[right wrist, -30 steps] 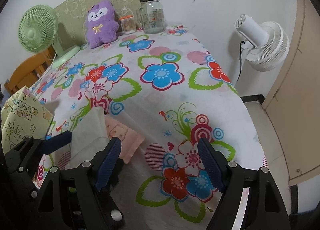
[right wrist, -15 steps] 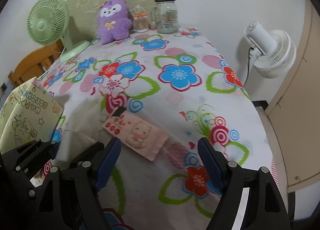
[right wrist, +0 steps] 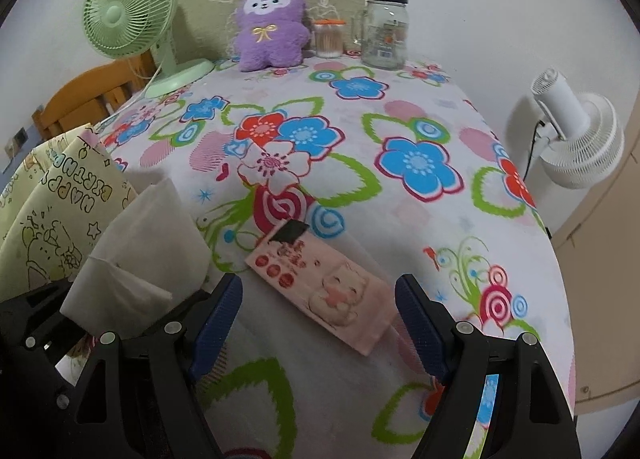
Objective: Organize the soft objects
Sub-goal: 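Close the left gripper on the white folded cloth and lift it, then close the right gripper on the pink printed tissue pack and lift it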
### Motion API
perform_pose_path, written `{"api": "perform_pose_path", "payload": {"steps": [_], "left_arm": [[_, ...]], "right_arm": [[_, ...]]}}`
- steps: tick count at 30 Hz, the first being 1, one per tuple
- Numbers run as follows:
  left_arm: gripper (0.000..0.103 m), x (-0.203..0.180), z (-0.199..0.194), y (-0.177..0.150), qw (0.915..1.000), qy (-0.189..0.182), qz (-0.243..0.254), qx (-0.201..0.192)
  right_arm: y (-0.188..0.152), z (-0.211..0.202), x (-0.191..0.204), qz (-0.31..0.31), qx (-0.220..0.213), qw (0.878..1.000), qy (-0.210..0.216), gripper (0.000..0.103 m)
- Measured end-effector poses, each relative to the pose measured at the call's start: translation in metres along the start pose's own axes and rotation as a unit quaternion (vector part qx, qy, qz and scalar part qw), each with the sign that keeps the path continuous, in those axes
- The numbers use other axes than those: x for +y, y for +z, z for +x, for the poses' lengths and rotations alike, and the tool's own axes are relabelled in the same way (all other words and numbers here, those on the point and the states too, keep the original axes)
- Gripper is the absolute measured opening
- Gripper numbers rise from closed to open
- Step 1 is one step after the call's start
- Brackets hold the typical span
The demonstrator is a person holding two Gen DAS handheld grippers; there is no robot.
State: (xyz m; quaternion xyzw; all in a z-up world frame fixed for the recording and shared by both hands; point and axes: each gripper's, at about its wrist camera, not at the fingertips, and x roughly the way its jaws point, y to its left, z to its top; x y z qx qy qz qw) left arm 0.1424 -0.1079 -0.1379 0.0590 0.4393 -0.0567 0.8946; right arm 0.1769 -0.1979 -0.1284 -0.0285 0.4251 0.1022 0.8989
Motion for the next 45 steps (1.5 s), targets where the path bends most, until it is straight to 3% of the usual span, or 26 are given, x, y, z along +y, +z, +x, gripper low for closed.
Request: {"api": "perform_pose_path", "payload": {"steps": [6,16,21,24,25,26,31,33,35,38,45], "left_arm": [[0.027,0.000,0.000,0.000,1.0000,-0.004,0.000,0.000],[0.027,0.001,0.000,0.000,1.0000,-0.005,0.001,-0.001],[0.022,0.000,-0.001,0.000,1.0000,-0.006,0.003,-0.003],[0.020,-0.002,-0.004,0.000,0.9999,-0.012,0.007,-0.003],[0.020,-0.002,-0.005,-0.001,0.9999,-0.014,0.007,-0.003],[0.020,-0.002,-0.005,-0.002,0.9999,-0.012,0.009,-0.002],[0.020,-0.005,-0.009,-0.007,0.9998,-0.010,0.018,-0.006],[0.020,-0.005,-0.010,-0.007,0.9998,-0.011,0.018,-0.006],[0.020,-0.005,-0.010,-0.007,0.9998,-0.011,0.017,-0.006],[0.020,-0.005,-0.008,-0.005,0.9998,-0.009,0.016,-0.004],[0.020,0.000,0.000,0.003,1.0000,-0.002,0.009,-0.002]], "right_arm": [[0.007,0.011,0.004,-0.016,0.004,1.000,0.007,0.078],[0.006,0.014,0.007,-0.021,0.014,1.000,0.013,0.046],[0.001,0.008,0.006,-0.018,0.012,1.000,0.005,0.039],[-0.001,0.000,0.010,-0.024,0.003,1.000,0.008,0.022],[-0.002,-0.002,0.011,-0.021,0.007,1.000,0.011,0.010],[-0.004,0.000,0.010,-0.016,0.016,1.000,0.017,0.008],[-0.010,-0.005,0.010,-0.016,0.012,1.000,0.018,0.010],[-0.009,-0.006,0.011,-0.023,0.010,1.000,0.003,0.015],[-0.008,-0.005,0.009,-0.025,0.010,1.000,-0.005,0.032],[-0.005,-0.004,0.007,-0.027,0.006,1.000,-0.005,0.048],[0.004,0.014,-0.003,-0.015,0.024,1.000,0.013,0.053]]}}
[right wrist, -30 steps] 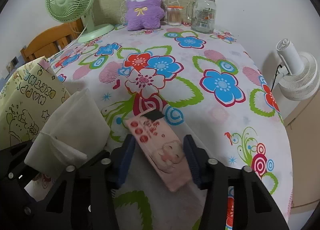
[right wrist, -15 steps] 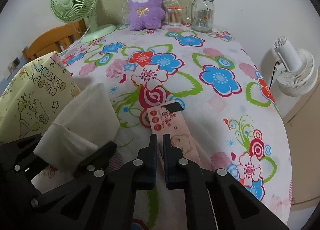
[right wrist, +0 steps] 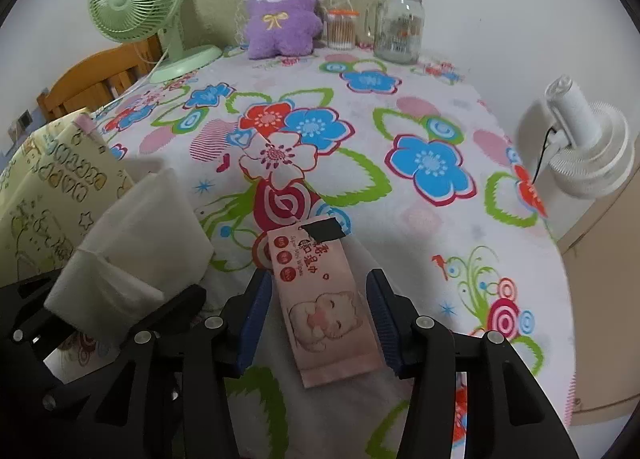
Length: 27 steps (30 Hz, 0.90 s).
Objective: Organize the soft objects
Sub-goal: 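Close the right gripper on the pink printed tissue pack and lift it, then carry the white cloth and pink tissue pack over the fabric box with both tools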
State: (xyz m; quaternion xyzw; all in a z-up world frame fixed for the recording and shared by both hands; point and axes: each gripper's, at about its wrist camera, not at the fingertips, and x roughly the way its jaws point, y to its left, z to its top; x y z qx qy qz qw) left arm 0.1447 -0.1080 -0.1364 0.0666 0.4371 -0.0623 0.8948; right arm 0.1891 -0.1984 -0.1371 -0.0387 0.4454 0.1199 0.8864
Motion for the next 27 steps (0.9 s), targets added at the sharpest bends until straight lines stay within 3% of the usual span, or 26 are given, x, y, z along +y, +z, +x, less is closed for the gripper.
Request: {"api": "perform_pose_path", "payload": {"steps": [4,7,10,27], "left_arm": [[0.020,0.001,0.002,0.002,1.0000,0.002,-0.001,-0.001],[0.020,-0.002,0.001,0.001,0.9999,0.011,0.008,-0.006],[0.020,-0.004,0.001,0.000,0.9998,0.013,0.014,-0.007],[0.020,-0.010,-0.036,-0.014,0.9992,-0.005,0.026,-0.029]], "right_arm": [[0.002,0.005,-0.002,0.006,-0.002,1.000,0.007,0.053],[0.002,0.006,0.001,0.001,-0.003,1.000,-0.009,0.044],[0.000,0.005,0.002,0.003,-0.005,1.000,-0.016,0.042],[-0.021,-0.037,0.009,0.041,-0.021,0.998,-0.030,0.042]]}}
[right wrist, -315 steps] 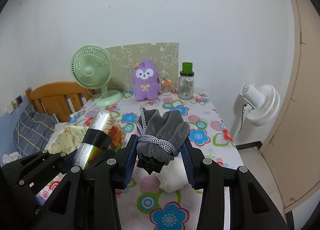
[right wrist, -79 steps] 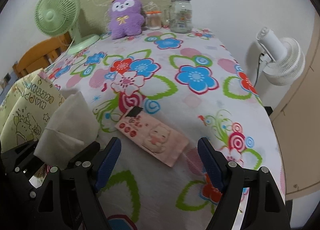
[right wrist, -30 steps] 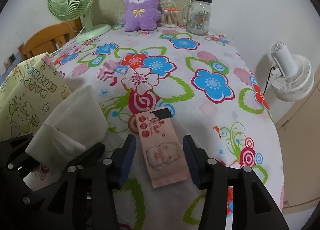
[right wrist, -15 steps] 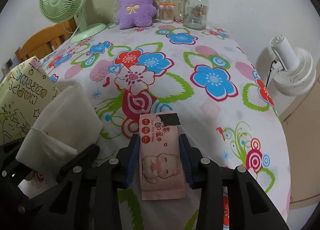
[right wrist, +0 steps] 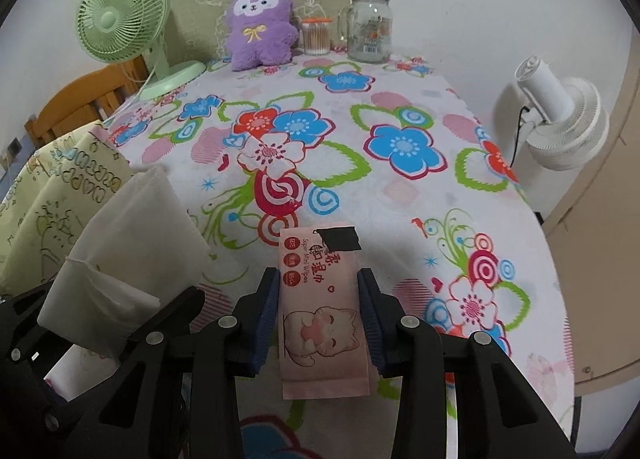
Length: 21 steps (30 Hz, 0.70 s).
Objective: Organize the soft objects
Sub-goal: 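Carry the white cloth and pink tissue pack over the fabric box with both tools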
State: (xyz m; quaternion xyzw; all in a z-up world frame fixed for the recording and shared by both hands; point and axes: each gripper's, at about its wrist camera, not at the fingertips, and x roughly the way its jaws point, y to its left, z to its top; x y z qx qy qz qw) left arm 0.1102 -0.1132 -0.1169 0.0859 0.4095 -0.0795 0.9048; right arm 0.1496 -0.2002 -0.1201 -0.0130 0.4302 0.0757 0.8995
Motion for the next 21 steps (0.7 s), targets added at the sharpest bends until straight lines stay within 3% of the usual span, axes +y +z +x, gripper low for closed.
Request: {"api": "perform_pose_path", "payload": {"steps": [21], "left_arm": [[0.020,0.006,-0.060,-0.017,0.9988,0.004,0.003,-0.048]], "right_arm": [[-0.017,-0.067,0.027,-0.017,-0.062,0.997,-0.031,0.042]]}}
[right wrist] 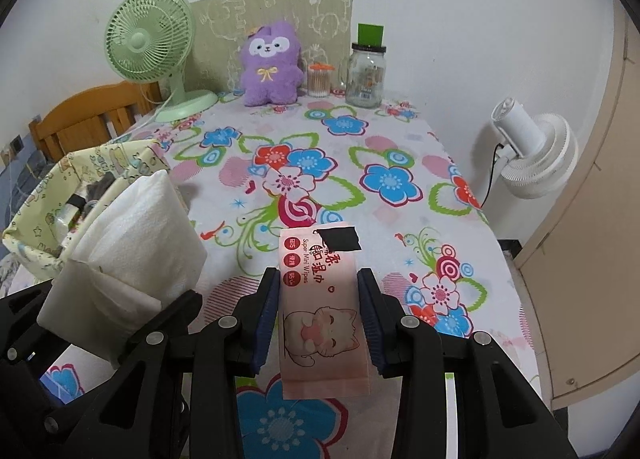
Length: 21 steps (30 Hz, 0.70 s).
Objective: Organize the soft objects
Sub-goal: 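Carry the white cloth and pink tissue pack over the fabric box with both tools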
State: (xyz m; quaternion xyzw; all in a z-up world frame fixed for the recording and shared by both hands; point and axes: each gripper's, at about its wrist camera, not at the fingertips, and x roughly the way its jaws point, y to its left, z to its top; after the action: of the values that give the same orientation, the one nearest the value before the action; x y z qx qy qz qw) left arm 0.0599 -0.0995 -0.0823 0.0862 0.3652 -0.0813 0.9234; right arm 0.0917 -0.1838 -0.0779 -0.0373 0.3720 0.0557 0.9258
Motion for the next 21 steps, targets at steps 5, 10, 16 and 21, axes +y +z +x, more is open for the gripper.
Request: {"api": "perform_pose_path", "payload": {"steps": [5,10,16,21], "left_arm": [[0.020,0.004,-0.016,-0.001,0.9999,0.001,-0.001,-0.013],[0.020,0.007,-0.031,0.001,0.9997,0.002,-0.002,-0.025],[0.020,0.013,-0.050,0.003,0.9992,-0.003,-0.006,-0.038],[0.020,0.017,-0.064,0.008,0.9988,-0.007,-0.005,-0.048]], "right_arm": [[0.000,-0.017,0.007,-0.003,-0.015,1.000,-0.004,0.042],[0.001,-0.033,0.012,-0.004,-0.031,0.999,-0.007,0.042],[0.005,-0.057,0.020,-0.008,-0.053,0.998,-0.017,0.042],[0.010,-0.073,0.025,-0.010,-0.066,0.998,-0.014,0.042]]}}
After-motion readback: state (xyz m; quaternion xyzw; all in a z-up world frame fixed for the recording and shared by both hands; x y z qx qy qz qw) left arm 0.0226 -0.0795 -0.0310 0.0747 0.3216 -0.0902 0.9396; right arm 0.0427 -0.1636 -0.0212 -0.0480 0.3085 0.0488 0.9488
